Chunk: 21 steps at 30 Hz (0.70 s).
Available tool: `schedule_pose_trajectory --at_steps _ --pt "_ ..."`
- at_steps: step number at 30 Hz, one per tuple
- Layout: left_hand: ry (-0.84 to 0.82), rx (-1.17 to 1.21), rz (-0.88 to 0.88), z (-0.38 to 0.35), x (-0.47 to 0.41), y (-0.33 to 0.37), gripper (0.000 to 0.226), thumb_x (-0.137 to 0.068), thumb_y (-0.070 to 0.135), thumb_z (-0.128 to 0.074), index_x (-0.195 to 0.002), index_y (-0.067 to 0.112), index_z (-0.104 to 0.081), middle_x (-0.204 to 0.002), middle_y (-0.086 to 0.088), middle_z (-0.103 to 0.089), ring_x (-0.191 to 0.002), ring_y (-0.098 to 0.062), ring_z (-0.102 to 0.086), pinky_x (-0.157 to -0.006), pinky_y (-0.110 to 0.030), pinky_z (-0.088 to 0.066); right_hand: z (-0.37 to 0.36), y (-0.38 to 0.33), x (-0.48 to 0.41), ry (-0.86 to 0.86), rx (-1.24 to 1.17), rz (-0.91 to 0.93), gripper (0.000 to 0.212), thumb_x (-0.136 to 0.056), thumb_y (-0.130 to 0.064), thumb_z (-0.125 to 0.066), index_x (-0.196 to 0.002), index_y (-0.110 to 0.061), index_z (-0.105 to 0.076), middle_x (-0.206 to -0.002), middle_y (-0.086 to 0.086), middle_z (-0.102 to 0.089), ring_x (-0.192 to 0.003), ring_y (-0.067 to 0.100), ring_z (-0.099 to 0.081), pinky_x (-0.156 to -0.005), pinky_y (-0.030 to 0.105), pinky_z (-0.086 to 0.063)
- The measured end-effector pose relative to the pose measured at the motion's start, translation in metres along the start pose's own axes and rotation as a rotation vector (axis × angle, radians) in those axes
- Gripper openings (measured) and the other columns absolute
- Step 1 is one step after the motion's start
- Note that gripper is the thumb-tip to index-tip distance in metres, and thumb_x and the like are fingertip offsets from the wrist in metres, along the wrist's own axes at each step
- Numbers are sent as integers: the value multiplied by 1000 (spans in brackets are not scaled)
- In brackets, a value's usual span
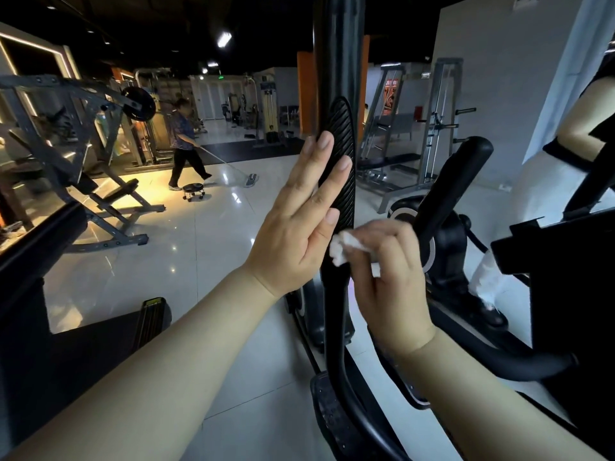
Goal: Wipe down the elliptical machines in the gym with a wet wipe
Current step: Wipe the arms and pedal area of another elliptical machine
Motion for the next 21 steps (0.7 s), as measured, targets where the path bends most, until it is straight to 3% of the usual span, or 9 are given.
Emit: schedule_pose_trajectory --at_steps 3,6,8,13,17,21 --pt "1 5 14 -1 1 0 48 -98 -10 -45 -143 -16 -33 -155 -37 -21 -147 -58 -17 -126 -52 -14 -2 -4 2 63 -27 -27 13 -95 4 -64 -108 3 -68 -109 6 -54 -103 20 -57 -85 38 -53" --pt "5 19 22 -2 3 0 48 -98 -9 -45 -143 -16 -33 -154 -37 -22 -147 -57 -17 -126 -51 -14 -17 -7 34 -83 57 73 17 -97 0 -61 -109 7 -71 -114 8 -52 -105 20 -57 -99 23 -45" --pt "6 25 18 -4 4 0 47 -98 -9 -45 -143 -18 -34 -155 -33 -21 -147 -57 -18 -126 -50 -14 -20 -2 44 -137 80 90 20 -92 4 -65 -111 6 -70 -115 6 -50 -102 21 -58 -99 18 -43" --pt "13 28 19 -6 7 -2 48 -97 -12 -44 -143 -17 -31 -155 -28 -16 -150 -49 -16 -126 -50 -13 -7 4 14 -18 -29 39 14 -103 -10 -56 -115 -5 -60 -108 13 -56 -101 24 -58 -83 40 -54" --pt "13 45 29 -7 8 -4 47 -97 -13 -44 -142 -19 -32 -155 -28 -15 -149 -49 -16 -126 -50 -12 -5 2 11 83 -69 -28 11 -98 -1 -60 -108 -6 -58 -113 -4 -50 -101 18 -54 -85 33 -51" --pt "30 55 28 -7 9 -2 47 -97 -12 -44 -142 -18 -32 -154 -28 -15 -150 -42 -14 -126 -47 -12 -16 5 51 -81 -2 26 13 -95 -2 -65 -106 4 -69 -113 6 -52 -106 16 -57 -96 29 -50"
Point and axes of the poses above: each hand's wrist, its own x-axis away from the middle knuckle, its own z-axis out of the back of the hand, y = z × x, the point moved 6 cm from there along -x, towards the middle knuckle
